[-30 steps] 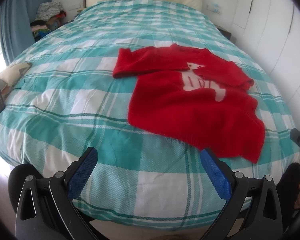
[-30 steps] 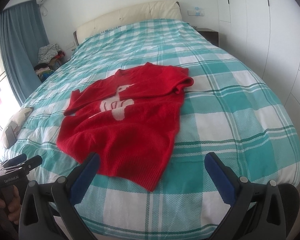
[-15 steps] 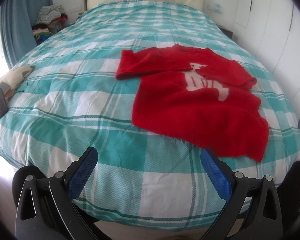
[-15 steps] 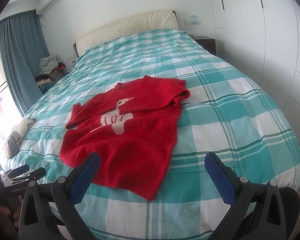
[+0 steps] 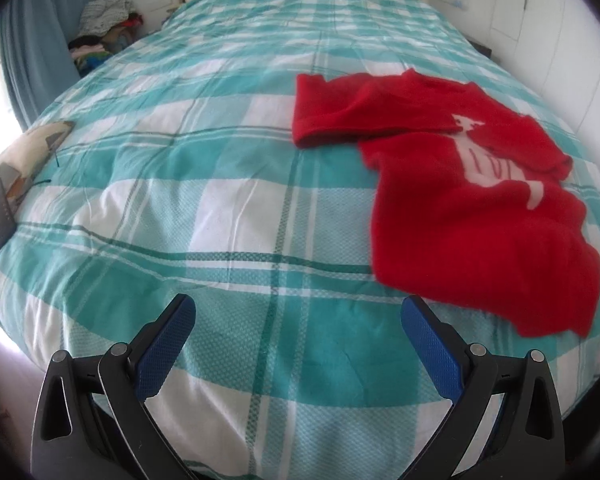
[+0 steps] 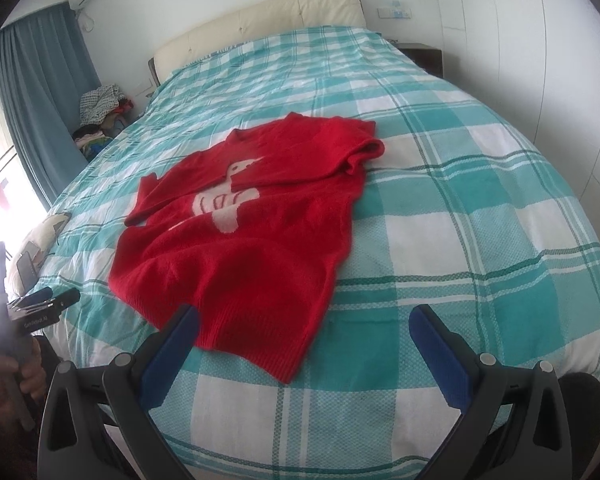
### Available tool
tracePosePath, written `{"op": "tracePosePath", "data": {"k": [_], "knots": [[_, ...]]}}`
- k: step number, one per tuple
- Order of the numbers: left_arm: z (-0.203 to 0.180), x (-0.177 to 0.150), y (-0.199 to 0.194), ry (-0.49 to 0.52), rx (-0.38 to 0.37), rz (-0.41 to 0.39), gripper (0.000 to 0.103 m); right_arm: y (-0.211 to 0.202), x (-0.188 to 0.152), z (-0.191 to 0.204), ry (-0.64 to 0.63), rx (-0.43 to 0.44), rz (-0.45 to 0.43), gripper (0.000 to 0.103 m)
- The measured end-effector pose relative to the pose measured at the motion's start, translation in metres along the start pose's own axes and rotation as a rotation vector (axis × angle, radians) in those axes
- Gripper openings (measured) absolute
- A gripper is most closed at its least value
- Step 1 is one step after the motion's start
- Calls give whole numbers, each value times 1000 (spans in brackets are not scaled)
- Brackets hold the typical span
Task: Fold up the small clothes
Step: 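Move both grippers toward the hem of the red rabbit sweater, then grasp the sweater hem with the left gripper while the right gripper grasps it too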
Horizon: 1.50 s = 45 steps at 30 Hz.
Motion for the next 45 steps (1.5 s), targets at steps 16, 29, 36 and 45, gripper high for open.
{"op": "tracePosePath", "data": {"k": [16, 29, 36, 45], "knots": [[-155, 59, -4, 59, -852, 32, 102, 81, -14, 4, 171, 490, 150, 103], [-147, 30, -67, 244, -1030, -28, 97, 79, -19, 32, 149, 663, 186, 103], [-125, 0, -50, 345, -921, 50, 42, 73, -23, 26, 92, 630, 212, 103], [-112, -30, -21, 302, -785, 138, 5, 83, -33, 23, -41, 550, 274, 66]]}}
Point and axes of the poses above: each gripper's, at about its wrist camera, not at the fingertips, and y roughly the way its jaws point, z to its left, x to its top, the point moved 8 cm from there along y, roughly the way its jaws point, and after that the axes turned 3 degrees about x, right-handed, at the moved point
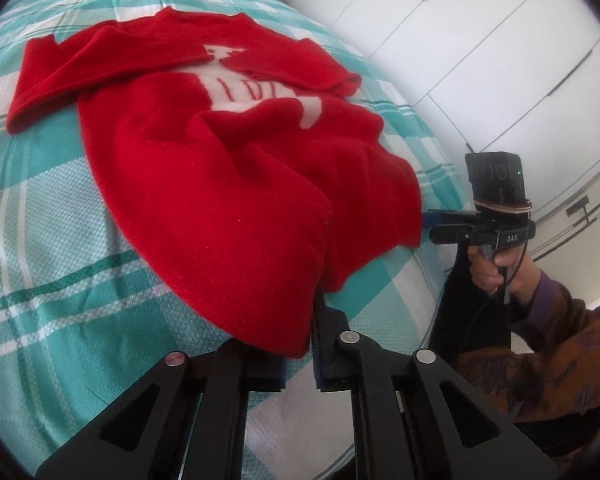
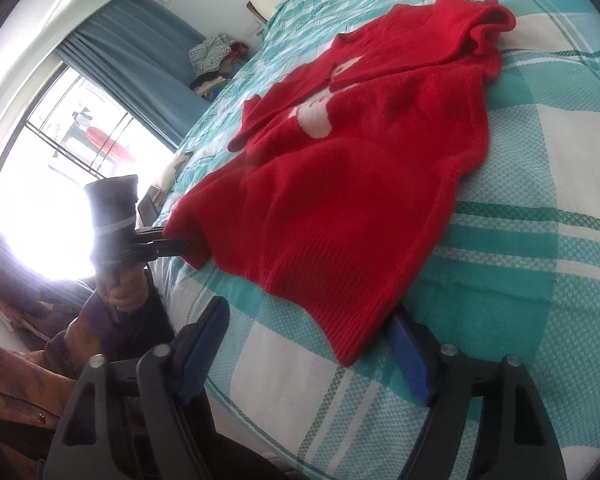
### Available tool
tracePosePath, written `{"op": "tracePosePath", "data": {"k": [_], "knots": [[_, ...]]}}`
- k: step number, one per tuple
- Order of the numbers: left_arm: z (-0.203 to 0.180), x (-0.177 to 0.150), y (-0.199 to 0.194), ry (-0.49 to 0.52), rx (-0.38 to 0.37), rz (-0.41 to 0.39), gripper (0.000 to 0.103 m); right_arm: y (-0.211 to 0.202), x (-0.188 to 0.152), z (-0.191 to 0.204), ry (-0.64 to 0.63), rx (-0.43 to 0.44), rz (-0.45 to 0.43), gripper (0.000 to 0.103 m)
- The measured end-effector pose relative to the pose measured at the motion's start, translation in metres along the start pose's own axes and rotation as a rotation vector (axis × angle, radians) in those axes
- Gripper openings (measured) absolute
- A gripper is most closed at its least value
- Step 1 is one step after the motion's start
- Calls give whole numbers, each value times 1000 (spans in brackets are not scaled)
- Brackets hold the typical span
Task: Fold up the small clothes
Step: 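Grasp the sweater hem with the left gripper while the right gripper grasps it too, then pull the hem to straighten the sweater body, then open both grippers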
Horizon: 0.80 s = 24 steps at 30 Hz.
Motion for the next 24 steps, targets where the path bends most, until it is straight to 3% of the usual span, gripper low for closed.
{"op": "tracePosePath", "data": {"k": [1, 3, 8, 10, 14, 18, 24], "knots": [[3, 0, -3, -13, 16, -19, 4, 3, 1, -2, 3, -11, 9, 58], [5, -1, -14, -31, 23, -40, 3, 4, 0, -11, 22, -76, 31, 4], [11, -17, -50, -55, 64, -39, 3, -43, -5, -6, 17, -165, 24, 4], [11, -27, -48, -92, 72, -11, 3, -60, -10, -3, 33, -176, 30, 4], [14, -50, -25, -123, 189, 88, 3, -50, -30, -17, 87, -244, 106, 4], [22, -52, -28, -194, 149, 74, 3, -44, -39, -28, 124, -259, 120, 4], [21, -55, -23, -200, 144, 60, 8, -30, -35, -24, 99, -270, 111, 4]]}}
Point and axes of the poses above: each gripper's, at about its wrist camera, not at the fingertips, and y roughly the way its jaws point, z to its left, x to its top, the point moved 8 cm from there along y, roughly the way its jaws point, and after that the axes turned 3 degrees about x, right-handed, at the moved point
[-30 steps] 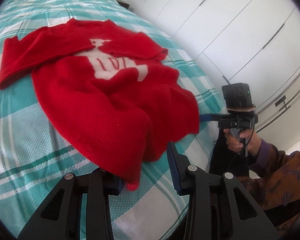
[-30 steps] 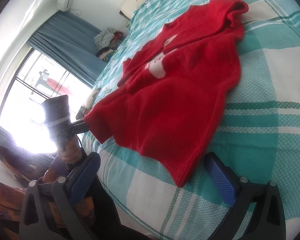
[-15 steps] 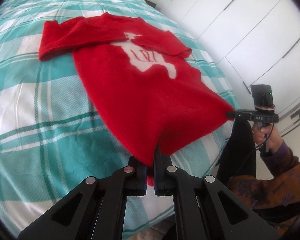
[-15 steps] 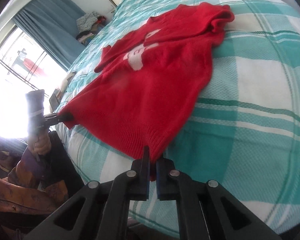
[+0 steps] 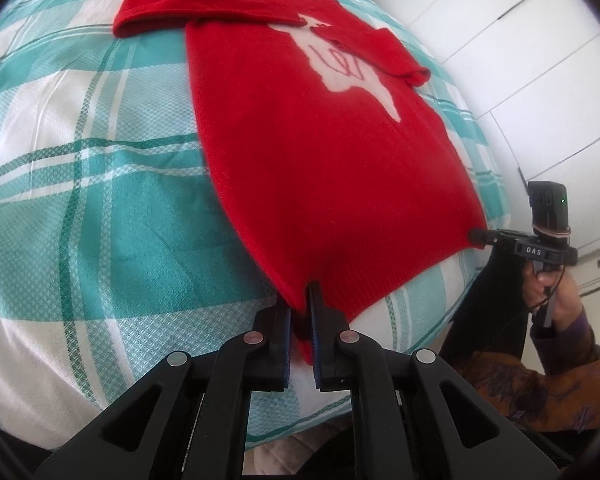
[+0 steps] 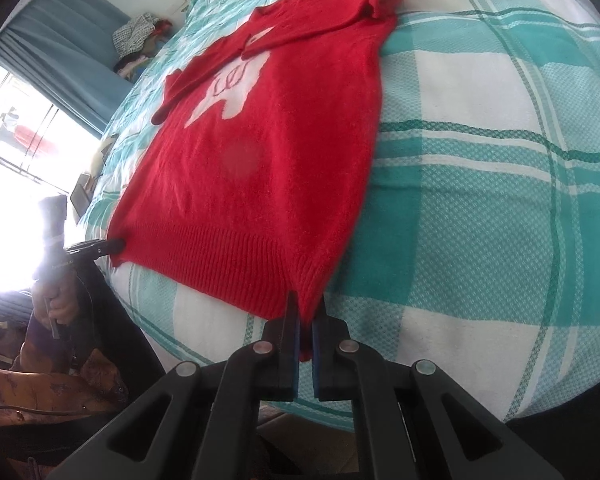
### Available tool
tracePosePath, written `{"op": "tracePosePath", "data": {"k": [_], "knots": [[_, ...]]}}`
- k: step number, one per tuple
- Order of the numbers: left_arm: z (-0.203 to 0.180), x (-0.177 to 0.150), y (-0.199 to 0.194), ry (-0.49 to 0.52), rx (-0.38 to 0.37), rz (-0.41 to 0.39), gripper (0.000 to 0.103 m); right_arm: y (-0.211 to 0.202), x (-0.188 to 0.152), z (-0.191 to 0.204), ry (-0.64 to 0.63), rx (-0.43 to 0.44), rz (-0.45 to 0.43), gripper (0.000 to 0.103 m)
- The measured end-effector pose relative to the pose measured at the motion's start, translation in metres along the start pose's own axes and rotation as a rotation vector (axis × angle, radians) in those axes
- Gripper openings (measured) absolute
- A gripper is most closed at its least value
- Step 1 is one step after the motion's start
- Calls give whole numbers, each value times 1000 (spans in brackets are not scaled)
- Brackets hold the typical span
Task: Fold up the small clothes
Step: 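Pull the hem to straighten the sweater body, then open both grippers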
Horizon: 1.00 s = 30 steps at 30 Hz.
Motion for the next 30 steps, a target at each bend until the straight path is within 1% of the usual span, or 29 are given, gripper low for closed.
{"op": "tracePosePath", "data": {"k": [1, 3, 8, 10, 12, 13, 15, 16, 20, 23, 24, 25, 26, 27, 28, 29, 30], "knots": [[-1, -1, -1, 2, 7, -1, 7, 1, -2, 0, -3, -4, 3, 4], [-2, -1, -2, -1, 29, -5, 3, 3, -5, 2, -3, -10, 4, 4], [-4, -10, -16, 15, 88, -13, 1, -18, -15, 4, -11, -103, -1, 4], [-2, -13, -12, 22, 125, -9, 1, -23, -17, 6, 2, -110, -9, 3], [1, -15, -1, 27, 165, 11, 1, -15, -17, 2, 4, -133, 5, 3], [2, -15, 4, 26, 173, 9, 1, -5, -18, -4, 13, -151, 19, 3], [5, -17, 8, 25, 184, 5, 2, 13, -22, -13, 24, -169, 42, 3], [6, -17, 7, 18, 184, -2, 2, 15, -22, -13, 19, -174, 37, 3], [5, -20, 5, 17, 205, -39, 6, 13, -22, -9, -11, -200, 29, 3], [4, -22, 1, 5, 195, -75, 7, 12, -22, -7, -25, -220, 21, 4], [4, -22, -1, -4, 188, -83, 9, 12, -22, -6, -31, -225, 17, 6], [3, -23, -4, -13, 181, -88, 11, 11, -22, -4, -32, -222, 14, 9], [2, -25, -8, -18, 176, -87, 19, 10, -23, -2, -30, -216, 18, 17], [0, -25, -10, -20, 170, -85, 32, 8, -25, -1, -28, -208, 27, 28], [-2, -28, -15, -18, 171, -84, 40, 5, -29, 0, -28, -204, 41, 33], [-2, -31, -21, -13, 185, -86, 55, 0, -35, 0, -38, -210, 58, 42], [-1, -33, -29, -3, 216, -96, 67, -6, -40, -1, -55, -229, 74, 45]]}}
Point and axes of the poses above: each gripper's, at about its wrist camera, not at the fingertips, and y roughly the way its jaws point, z to its left, x to its top, the point moved 8 cm from there along y, roughly the way its jaws point, and after that the axes turned 3 degrees about x, right-handed, at the moved point
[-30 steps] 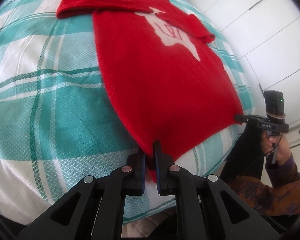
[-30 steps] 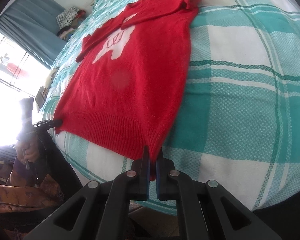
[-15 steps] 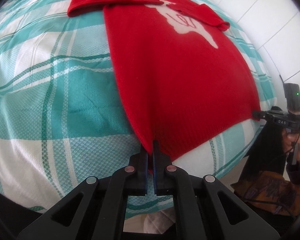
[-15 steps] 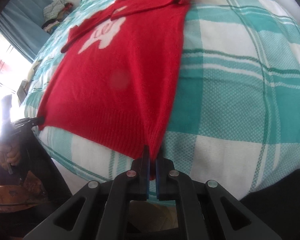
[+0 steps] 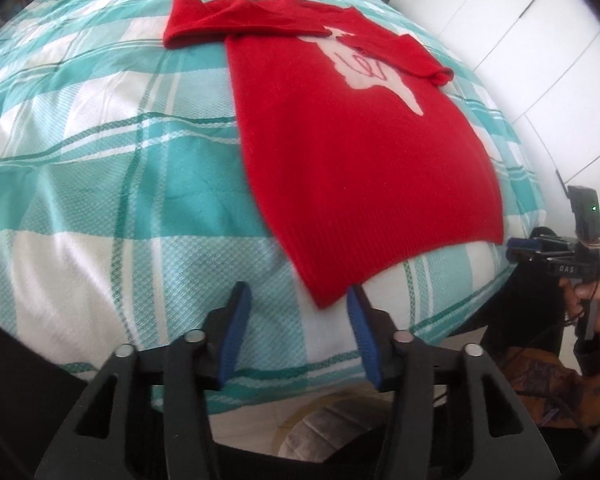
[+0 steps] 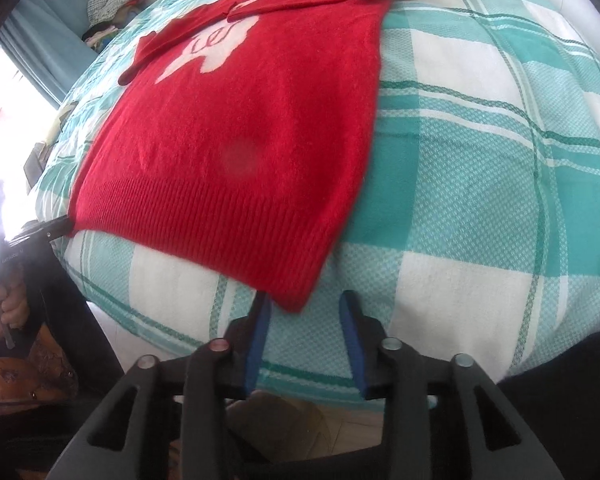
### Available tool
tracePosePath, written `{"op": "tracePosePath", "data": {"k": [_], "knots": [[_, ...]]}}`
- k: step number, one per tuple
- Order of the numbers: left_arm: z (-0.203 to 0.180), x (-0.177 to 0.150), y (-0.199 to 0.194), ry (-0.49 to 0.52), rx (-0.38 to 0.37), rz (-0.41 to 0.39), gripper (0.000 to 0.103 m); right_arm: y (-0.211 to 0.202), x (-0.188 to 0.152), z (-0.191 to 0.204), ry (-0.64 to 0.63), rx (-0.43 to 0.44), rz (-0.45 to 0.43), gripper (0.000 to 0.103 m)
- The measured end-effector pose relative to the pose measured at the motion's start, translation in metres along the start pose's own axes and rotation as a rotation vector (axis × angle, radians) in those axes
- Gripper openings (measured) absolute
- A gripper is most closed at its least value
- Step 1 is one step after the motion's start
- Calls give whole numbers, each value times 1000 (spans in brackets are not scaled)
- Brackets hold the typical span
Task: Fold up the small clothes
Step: 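Pull the hem to straighten the sweater body, then open both grippers, then move the right gripper to a sweater sleeve and grasp its cuff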
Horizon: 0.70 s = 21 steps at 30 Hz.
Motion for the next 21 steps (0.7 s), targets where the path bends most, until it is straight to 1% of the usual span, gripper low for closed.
{"op": "tracePosePath", "data": {"k": [2, 4, 6, 7, 8, 9, 10, 11, 13, 15, 17, 19, 20, 21], "knots": [[9, 0, -15, 26, 74, -35, 74, -18, -5, -11, -47, -91, 5, 45], [19, 9, -28, 41, 136, -77, 76, -47, 4, -28, -107, -238, -35, 45], [25, 30, -37, 36, 175, -145, 79, -81, 34, -37, -185, -388, -119, 46], [26, 42, -41, 19, 188, -186, 80, -97, 54, -37, -220, -449, -169, 47], [27, 56, -44, -4, 196, -229, 82, -109, 77, -32, -257, -487, -228, 51], [26, 69, -46, -30, 194, -278, 85, -118, 101, -23, -299, -490, -293, 55], [26, 81, -47, -66, 194, -326, 87, -119, 127, -9, -341, -468, -348, 56], [27, 91, -46, -106, 211, -368, 91, -115, 150, 5, -377, -426, -387, 59], [31, 101, -38, -166, 246, -417, 91, -91, 195, 32, -424, -308, -419, 59], [34, 101, -25, -178, 265, -416, 91, -55, 229, 60, -478, -205, -391, 59], [41, 93, -14, -179, 297, -416, 91, -17, 248, 87, -537, -137, -327, 59], [51, 83, -7, -188, 327, -421, 91, 21, 262, 105, -577, -126, -265, 58], [58, 77, -2, -197, 341, -410, 91, 37, 268, 111, -591, -125, -252, 58], [64, 74, 3, -213, 359, -383, 91, 52, 274, 115, -602, -124, -238, 58]]}}
Point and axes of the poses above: each gripper's, at about its wrist camera, not at the fingertips, and y roughly the way its jaws point, z to its left, x to its top, the point moved 8 cm from there along y, roughly the way its jaws point, and after that the axes turned 3 degrees about x, right-handed, at the moved point
